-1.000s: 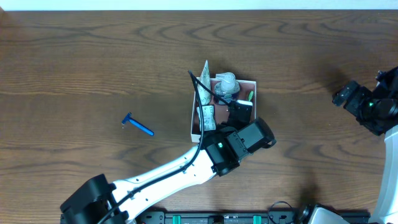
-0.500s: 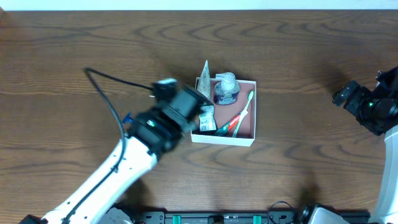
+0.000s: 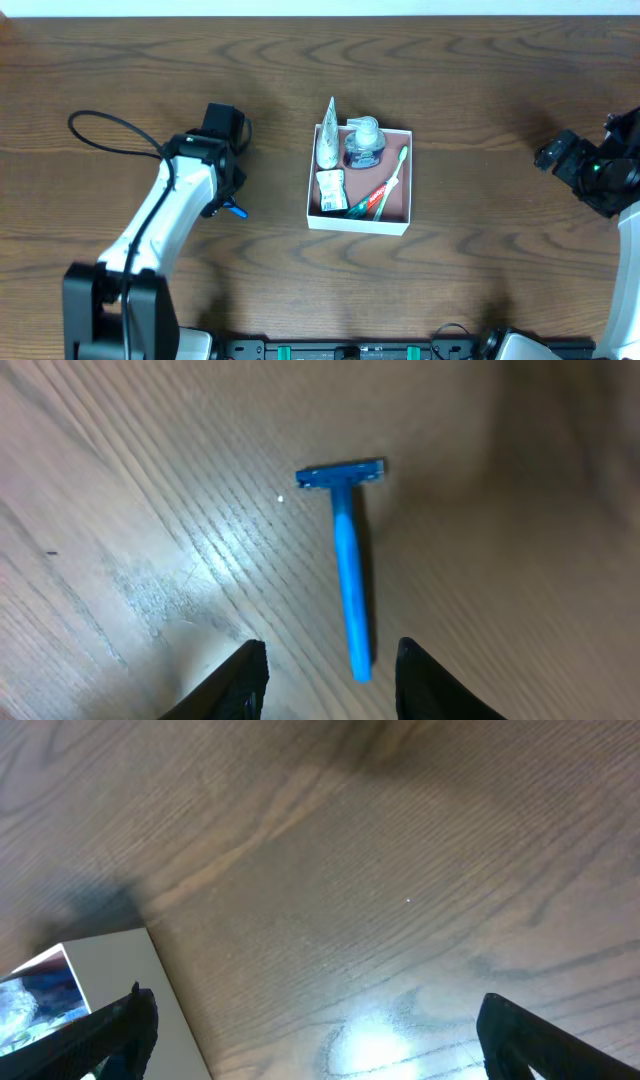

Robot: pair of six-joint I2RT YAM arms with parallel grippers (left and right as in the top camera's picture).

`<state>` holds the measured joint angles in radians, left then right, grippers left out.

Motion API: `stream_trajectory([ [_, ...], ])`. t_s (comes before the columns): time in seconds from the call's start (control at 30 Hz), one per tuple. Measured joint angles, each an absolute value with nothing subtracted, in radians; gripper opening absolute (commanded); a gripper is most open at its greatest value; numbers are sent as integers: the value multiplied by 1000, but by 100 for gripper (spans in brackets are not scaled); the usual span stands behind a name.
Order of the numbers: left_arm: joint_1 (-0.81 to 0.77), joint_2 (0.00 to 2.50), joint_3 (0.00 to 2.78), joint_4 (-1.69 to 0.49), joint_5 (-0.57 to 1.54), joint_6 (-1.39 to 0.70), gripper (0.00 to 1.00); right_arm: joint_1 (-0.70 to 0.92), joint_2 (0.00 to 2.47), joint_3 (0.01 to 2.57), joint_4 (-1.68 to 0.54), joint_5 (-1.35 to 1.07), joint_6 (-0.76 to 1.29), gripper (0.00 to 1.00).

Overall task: Pack container
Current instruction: 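Move the left gripper to the blue razor and grasp it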

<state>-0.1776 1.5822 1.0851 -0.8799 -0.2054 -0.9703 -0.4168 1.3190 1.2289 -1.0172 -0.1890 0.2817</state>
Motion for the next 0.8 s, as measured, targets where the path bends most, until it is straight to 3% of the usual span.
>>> stream_trajectory([
  [0.37,-155,1735,1084,-841,-134,-972,44,-417,1319,1229,-1017,-189,282,99],
  [0.8,-155,1747,1019,-751,-99,-968,44,-417,1319,1229,-1017,-189,282,99],
])
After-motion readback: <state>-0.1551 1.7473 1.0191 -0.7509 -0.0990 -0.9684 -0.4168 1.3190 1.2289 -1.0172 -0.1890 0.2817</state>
